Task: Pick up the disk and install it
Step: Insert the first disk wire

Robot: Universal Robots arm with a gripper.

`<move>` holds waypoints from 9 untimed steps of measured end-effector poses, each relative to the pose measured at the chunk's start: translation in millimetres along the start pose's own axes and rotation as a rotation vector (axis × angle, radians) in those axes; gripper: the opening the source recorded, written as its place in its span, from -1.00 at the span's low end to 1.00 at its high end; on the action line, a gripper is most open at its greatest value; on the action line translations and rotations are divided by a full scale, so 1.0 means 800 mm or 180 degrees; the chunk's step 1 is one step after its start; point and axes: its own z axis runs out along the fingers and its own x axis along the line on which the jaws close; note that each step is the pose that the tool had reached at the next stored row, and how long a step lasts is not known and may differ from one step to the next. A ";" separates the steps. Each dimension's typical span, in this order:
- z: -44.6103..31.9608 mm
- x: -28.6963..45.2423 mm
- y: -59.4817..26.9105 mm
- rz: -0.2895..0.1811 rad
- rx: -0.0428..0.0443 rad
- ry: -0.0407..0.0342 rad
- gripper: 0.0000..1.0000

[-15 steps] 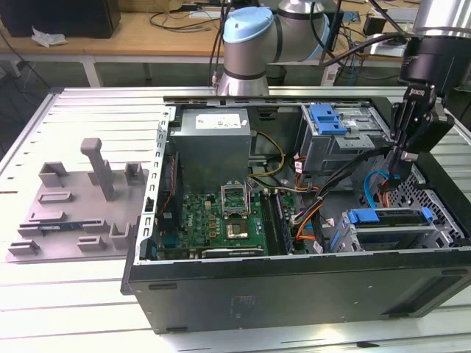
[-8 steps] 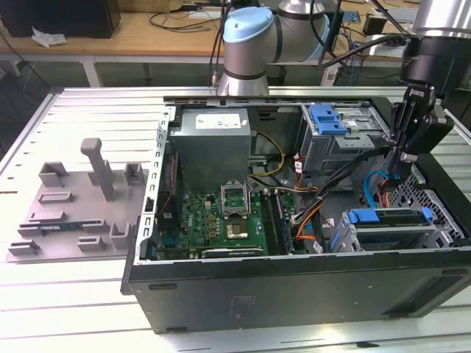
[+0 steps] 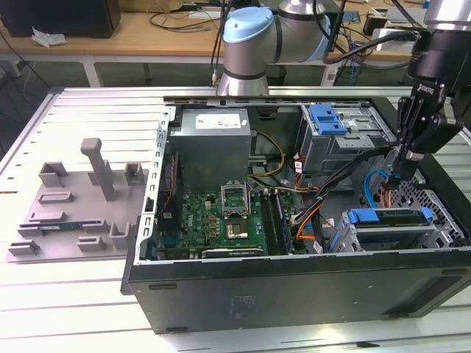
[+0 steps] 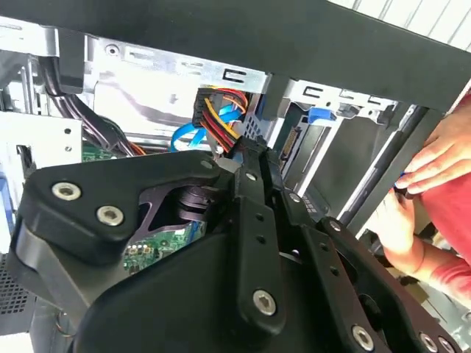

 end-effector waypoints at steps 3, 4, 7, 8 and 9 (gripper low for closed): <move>0.0014 0.0286 -0.002 -0.0011 -0.0017 -0.0189 -0.66; 0.0001 0.0367 0.000 -0.0051 -0.0010 -0.0225 -0.66; 0.0006 0.0478 0.004 -0.0163 0.0023 -0.0240 -0.66; 0.0011 0.0491 0.004 -0.0173 0.0026 -0.0241 -0.66; 0.0023 0.0527 0.006 -0.0213 0.0039 -0.0241 -0.66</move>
